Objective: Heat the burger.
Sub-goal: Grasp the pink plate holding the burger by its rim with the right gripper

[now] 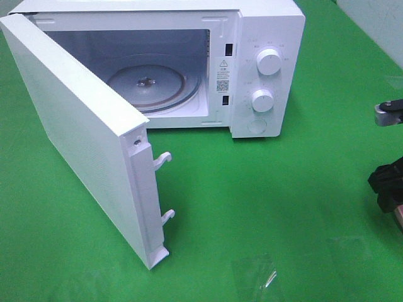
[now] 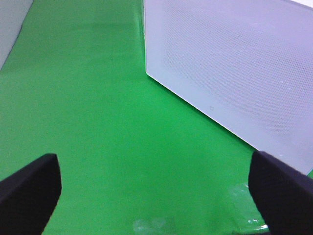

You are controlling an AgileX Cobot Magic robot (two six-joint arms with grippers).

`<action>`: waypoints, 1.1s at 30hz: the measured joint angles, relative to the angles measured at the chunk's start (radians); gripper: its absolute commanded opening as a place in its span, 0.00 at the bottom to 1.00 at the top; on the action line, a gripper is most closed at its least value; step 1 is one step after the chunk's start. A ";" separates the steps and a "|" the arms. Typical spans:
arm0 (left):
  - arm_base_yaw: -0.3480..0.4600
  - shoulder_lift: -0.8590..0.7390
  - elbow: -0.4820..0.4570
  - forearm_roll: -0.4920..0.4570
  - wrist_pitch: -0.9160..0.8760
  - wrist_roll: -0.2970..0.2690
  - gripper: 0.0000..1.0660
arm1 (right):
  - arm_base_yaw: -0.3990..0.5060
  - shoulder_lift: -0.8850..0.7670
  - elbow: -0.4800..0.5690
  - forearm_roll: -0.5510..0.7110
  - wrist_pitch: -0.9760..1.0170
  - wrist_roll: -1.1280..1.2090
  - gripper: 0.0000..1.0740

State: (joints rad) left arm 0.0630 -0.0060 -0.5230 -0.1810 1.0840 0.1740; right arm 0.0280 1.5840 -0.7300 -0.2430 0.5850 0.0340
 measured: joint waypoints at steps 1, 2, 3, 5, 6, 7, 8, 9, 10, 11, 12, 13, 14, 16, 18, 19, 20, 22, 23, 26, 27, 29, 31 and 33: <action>0.000 0.000 0.000 0.000 0.000 0.000 0.92 | 0.000 0.012 0.000 0.000 -0.013 0.000 0.72; 0.000 0.000 0.000 0.000 0.000 0.000 0.92 | 0.000 0.012 0.000 0.000 -0.013 0.000 0.72; 0.000 0.000 0.000 0.000 0.000 0.000 0.92 | 0.000 0.023 0.000 -0.001 -0.017 0.000 0.72; 0.000 0.000 0.000 0.000 0.000 0.000 0.92 | 0.000 0.031 0.000 -0.003 -0.020 0.000 0.72; 0.000 0.000 0.000 0.000 0.000 0.000 0.92 | 0.000 0.043 0.000 -0.004 -0.022 0.001 0.71; 0.000 0.000 0.000 0.000 0.000 0.000 0.92 | 0.000 0.043 0.000 -0.004 -0.022 0.001 0.71; 0.000 0.000 0.000 0.000 0.000 0.000 0.92 | 0.000 0.056 0.000 -0.005 -0.025 0.002 0.71; 0.000 0.000 0.000 0.000 0.000 0.000 0.92 | 0.000 0.056 0.000 -0.005 -0.025 0.002 0.71; 0.000 0.000 0.000 0.000 0.000 0.000 0.92 | 0.000 0.066 0.000 -0.006 -0.035 0.003 0.71; 0.000 0.000 0.000 0.000 0.000 0.000 0.92 | 0.000 0.066 0.000 -0.006 -0.035 0.003 0.71; 0.000 0.000 0.000 0.000 0.000 0.000 0.92 | 0.000 0.070 0.004 -0.007 -0.046 0.003 0.71; 0.000 0.000 0.000 0.000 0.000 0.000 0.92 | 0.000 0.075 0.017 -0.007 -0.064 0.003 0.71; 0.000 0.000 0.000 0.000 0.000 0.000 0.92 | 0.000 0.075 0.017 -0.007 -0.064 0.003 0.71; 0.000 0.000 0.000 0.000 0.000 0.000 0.92 | 0.000 0.077 0.025 -0.007 -0.074 0.005 0.71; 0.000 0.000 0.000 0.000 0.000 0.000 0.92 | 0.000 0.080 0.041 -0.007 -0.093 0.005 0.71; 0.000 0.000 0.000 0.000 0.000 0.000 0.92 | 0.000 0.080 0.050 -0.007 -0.104 0.005 0.71; 0.000 0.000 0.000 0.000 0.000 0.000 0.92 | 0.000 0.080 0.050 -0.007 -0.104 0.005 0.71; 0.000 0.000 0.000 0.000 0.000 0.000 0.92 | 0.000 0.081 0.052 -0.007 -0.113 0.005 0.71; 0.000 0.000 0.000 0.000 0.000 0.000 0.92 | -0.004 0.081 0.052 -0.007 -0.118 0.005 0.71; 0.000 0.000 0.000 0.000 0.000 0.000 0.92 | -0.048 0.082 0.052 -0.007 -0.120 0.005 0.71; 0.000 0.000 0.000 0.000 0.000 0.000 0.92 | -0.048 0.082 0.052 -0.007 -0.120 0.005 0.71; 0.000 0.000 0.000 0.000 0.000 0.000 0.92 | -0.056 0.082 0.052 -0.007 -0.120 0.005 0.71; 0.000 0.000 0.000 0.000 0.000 0.000 0.92 | -0.072 0.082 0.052 -0.007 -0.120 0.005 0.71; 0.000 0.000 0.000 0.000 0.000 0.000 0.92 | -0.080 0.082 0.052 -0.007 -0.120 0.005 0.71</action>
State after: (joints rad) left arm 0.0630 -0.0060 -0.5230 -0.1810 1.0840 0.1740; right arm -0.0520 1.6660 -0.6780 -0.2500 0.4650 0.0390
